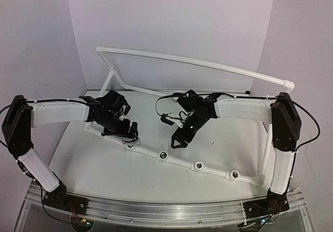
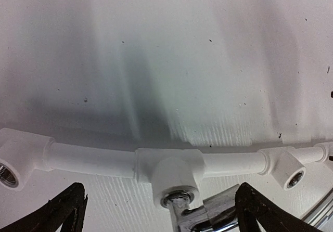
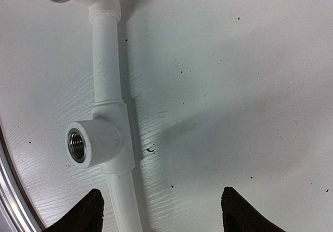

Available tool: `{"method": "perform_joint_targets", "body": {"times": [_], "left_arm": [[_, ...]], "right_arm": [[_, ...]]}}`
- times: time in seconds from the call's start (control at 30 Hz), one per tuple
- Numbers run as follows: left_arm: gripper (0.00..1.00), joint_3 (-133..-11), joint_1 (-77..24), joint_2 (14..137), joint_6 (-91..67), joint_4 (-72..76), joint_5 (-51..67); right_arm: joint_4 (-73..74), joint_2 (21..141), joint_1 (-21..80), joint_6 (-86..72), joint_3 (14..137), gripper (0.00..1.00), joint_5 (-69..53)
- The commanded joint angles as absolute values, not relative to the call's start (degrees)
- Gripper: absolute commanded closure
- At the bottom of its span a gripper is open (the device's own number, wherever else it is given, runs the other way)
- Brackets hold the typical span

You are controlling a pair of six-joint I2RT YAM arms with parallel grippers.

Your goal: Install the water faucets

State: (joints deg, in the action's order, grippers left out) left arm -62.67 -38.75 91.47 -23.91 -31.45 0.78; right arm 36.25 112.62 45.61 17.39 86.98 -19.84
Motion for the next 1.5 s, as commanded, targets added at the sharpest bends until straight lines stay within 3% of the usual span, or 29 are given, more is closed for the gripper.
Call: {"method": "perform_joint_targets", "body": {"times": [0.0, 0.53, 1.07, 1.33, 1.47], "left_arm": [[0.00, -64.51, -41.17, 92.07, -22.39, -33.51, 1.25], [0.00, -56.88, -42.45, 88.55, -29.78, -40.10, -2.68], [0.00, -54.98, -43.24, 77.62, -38.14, -34.28, -1.18], [0.03, -50.12, -43.28, 71.14, -42.79, -34.52, -1.99], [0.11, -47.88, -43.24, 70.08, -43.51, -36.24, -0.81]], "right_arm": [[36.65, 109.68, 45.26, 17.63, 87.29, 0.26, -19.49], [36.83, 109.99, 45.22, 17.23, 88.20, 0.26, -19.25], [36.95, 109.78, 45.22, 18.21, 87.71, 0.26, -19.05], [37.26, 115.45, 46.95, 16.02, 98.87, 0.29, -21.69], [37.52, 120.19, 48.75, 15.33, 106.77, 0.31, -20.32]]}}
